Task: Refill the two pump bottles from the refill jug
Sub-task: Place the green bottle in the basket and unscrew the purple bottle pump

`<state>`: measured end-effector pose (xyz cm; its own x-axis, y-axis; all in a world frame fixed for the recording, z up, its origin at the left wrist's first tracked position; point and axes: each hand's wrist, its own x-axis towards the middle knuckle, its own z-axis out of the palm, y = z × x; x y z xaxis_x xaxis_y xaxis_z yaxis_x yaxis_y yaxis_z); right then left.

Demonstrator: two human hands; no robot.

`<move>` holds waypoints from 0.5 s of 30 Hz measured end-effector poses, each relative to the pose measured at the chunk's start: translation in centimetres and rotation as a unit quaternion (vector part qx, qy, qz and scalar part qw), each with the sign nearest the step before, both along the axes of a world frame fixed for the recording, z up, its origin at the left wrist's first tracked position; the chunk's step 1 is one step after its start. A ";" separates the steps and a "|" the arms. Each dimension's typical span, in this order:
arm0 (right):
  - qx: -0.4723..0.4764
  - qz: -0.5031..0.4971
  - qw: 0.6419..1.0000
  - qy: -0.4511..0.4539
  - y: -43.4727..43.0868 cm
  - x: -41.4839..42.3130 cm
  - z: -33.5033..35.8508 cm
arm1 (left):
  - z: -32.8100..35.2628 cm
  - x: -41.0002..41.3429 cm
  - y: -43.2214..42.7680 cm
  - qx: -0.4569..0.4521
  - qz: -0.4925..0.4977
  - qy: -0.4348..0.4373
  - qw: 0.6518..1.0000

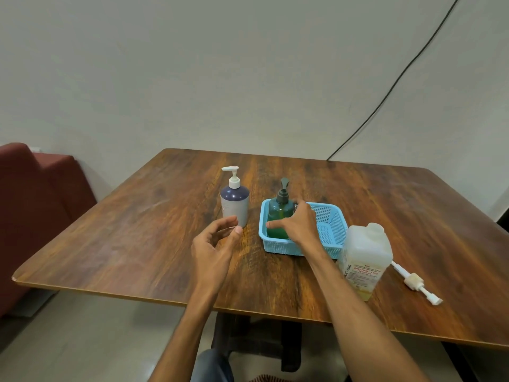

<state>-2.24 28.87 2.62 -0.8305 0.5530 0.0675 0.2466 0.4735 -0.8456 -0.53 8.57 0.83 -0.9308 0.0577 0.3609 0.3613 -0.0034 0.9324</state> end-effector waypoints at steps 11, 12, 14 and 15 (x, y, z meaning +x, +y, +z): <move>0.064 -0.096 0.957 0.267 -5.7 6.8 -0.4 | -0.8 -5.5 0.3 -0.087 0.078 0.030 0.993; 0.070 -0.079 0.955 0.278 -6.4 7.1 -0.7 | -1.1 -6.4 0.4 -0.101 0.083 0.029 0.991; 0.076 -0.039 0.955 0.283 -7.3 7.5 -1.3 | -1.5 -8.0 0.7 -0.126 0.083 0.014 0.988; 0.077 -0.022 0.956 0.283 -7.7 7.5 -1.6 | -1.6 -8.7 0.8 -0.138 0.077 0.005 0.987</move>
<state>5.23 21.21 1.00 -0.6129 0.5344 0.5821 -0.2060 0.6031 -0.7706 -9.24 9.36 -0.78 -0.9329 0.0126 0.3600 0.3463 0.3065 0.8866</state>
